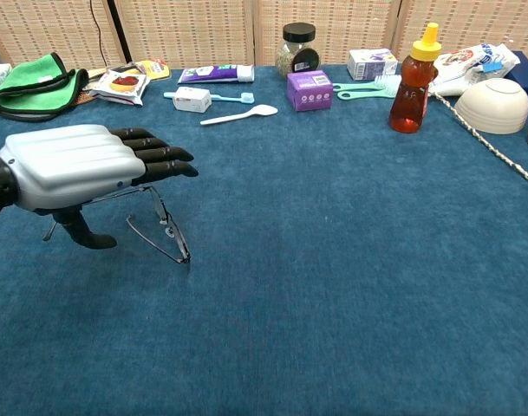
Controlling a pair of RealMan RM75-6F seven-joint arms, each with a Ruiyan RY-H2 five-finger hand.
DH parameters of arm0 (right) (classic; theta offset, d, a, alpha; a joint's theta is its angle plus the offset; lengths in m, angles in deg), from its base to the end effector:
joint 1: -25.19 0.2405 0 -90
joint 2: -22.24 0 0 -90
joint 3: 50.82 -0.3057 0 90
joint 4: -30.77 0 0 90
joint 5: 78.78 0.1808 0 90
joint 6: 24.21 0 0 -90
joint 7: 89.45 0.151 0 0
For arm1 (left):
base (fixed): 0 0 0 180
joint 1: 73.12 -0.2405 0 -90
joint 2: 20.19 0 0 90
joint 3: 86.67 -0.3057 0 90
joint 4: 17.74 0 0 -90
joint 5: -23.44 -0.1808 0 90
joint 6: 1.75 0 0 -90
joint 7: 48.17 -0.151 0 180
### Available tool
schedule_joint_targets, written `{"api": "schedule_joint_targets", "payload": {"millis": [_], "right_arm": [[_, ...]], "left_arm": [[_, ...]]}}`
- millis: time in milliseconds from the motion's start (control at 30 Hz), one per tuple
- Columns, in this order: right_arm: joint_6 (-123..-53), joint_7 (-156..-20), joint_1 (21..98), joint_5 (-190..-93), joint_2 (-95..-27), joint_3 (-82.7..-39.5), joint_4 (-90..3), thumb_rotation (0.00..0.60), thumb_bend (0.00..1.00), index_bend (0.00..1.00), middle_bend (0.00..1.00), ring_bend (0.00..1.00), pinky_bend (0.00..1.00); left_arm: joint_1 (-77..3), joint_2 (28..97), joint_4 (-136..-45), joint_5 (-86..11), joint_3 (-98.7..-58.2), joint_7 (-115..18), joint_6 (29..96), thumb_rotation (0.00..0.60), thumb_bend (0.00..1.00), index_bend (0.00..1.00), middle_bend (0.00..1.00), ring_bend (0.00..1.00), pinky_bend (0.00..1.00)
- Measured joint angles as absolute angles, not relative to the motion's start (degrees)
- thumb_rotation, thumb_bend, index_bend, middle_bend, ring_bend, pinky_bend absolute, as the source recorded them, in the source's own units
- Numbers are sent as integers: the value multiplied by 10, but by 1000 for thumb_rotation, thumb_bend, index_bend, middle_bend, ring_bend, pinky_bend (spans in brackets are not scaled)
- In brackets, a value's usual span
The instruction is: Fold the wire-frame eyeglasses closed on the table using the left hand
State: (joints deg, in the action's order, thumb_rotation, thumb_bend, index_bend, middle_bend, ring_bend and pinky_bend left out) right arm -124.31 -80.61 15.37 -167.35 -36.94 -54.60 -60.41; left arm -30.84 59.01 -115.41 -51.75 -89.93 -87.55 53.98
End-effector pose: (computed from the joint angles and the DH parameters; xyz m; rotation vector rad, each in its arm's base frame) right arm -0.3590 -0.0987 0.2735 1.1392 -0.8355 0.9422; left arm -0.1866 0.3119 0.0278 -2.2512 -0.4305 -0.6629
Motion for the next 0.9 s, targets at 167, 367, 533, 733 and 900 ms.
{"api": "schedule_joint_targets", "payload": {"millis": [167, 367, 533, 733, 900], "right_arm": [[-1242, -805, 155, -1674, -370, -546, -602, 600, 18, 102, 0, 0, 16], [-1238, -806, 156, -1672, -372, -546, -601, 600, 18, 102, 0, 0, 16], [-1232, -812, 160, -1671, -372, -547, -604, 600, 19, 102, 0, 0, 16], [-1229, -820, 162, -1670, -372, -547, -610, 600, 18, 102, 0, 0, 16], [-1227, -826, 163, -1670, -371, -547, -615, 600, 18, 102, 0, 0, 16]], "left_arm": [[-315, 568, -1157, -535, -897, -850, 554, 600, 201, 0, 0, 0, 0], [-318, 550, -1134, -544, -886, -824, 561, 600, 201, 0, 0, 0, 0], [-314, 546, -1083, -537, -876, -805, 548, 600, 201, 0, 0, 0, 0], [-307, 556, -1017, -533, -871, -784, 524, 600, 201, 0, 0, 0, 0], [-305, 571, -987, -531, -871, -770, 505, 600, 201, 0, 0, 0, 0]]}}
